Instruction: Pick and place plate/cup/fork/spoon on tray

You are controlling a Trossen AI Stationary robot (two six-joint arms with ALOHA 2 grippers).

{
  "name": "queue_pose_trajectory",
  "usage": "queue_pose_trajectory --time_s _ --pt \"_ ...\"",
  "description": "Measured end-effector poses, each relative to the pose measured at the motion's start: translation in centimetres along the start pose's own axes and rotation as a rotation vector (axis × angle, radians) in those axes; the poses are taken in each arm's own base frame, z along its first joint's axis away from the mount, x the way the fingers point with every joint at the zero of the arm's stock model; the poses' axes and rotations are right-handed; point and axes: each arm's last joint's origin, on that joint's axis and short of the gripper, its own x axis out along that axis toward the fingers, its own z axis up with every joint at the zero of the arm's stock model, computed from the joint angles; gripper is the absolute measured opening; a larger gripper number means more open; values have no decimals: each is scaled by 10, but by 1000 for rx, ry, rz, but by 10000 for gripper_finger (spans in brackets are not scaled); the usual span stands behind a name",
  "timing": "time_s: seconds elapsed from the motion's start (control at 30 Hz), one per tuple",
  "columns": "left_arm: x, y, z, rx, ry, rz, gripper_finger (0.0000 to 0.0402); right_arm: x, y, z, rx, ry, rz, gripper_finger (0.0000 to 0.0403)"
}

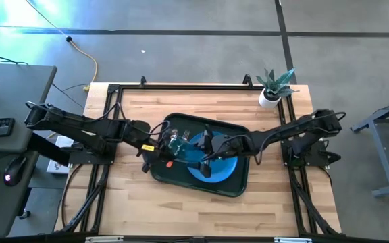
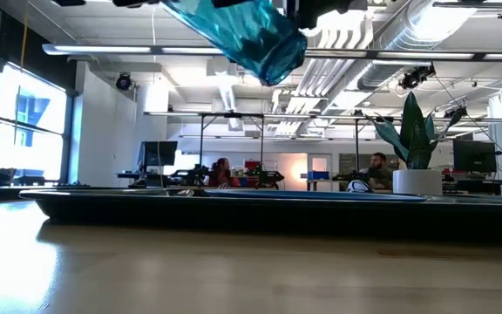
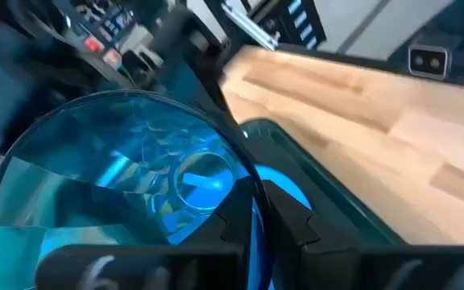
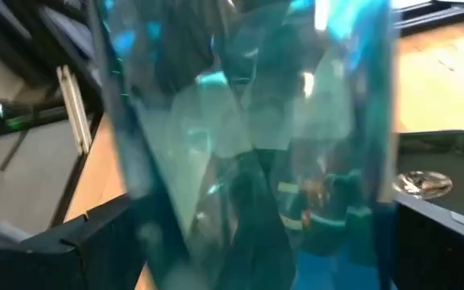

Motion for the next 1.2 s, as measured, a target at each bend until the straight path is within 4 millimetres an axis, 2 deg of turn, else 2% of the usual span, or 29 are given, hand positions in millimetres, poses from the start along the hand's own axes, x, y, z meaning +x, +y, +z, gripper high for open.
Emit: queue_pose_trajectory --time_s 0.13,0.43,0.8,0.87,0.97,1.03,1.2 --pt "2 1 2 -25 -41 -9 11 8 1 -3 -32 -17 15 399" --pt "9 0 -1 -147 -36 -35 12 7 1 -1 -57 -36 -7 382" --pt "14 0 -3 -160 -24 -41 12 6 2 -2 -79 -41 -43 372" --pt "14 0 -3 -230 -18 -27 14 6 6 -4 -89 -46 -65 362" --pt "14 1 -2 -381 5 35 28 3 16 -7 -114 -76 -112 347" --pt "14 2 -3 -412 23 54 46 1 23 -14 -146 -100 -164 343" --pt "12 4 -3 -515 48 140 113 -4 35 -33 -224 -152 -282 343"
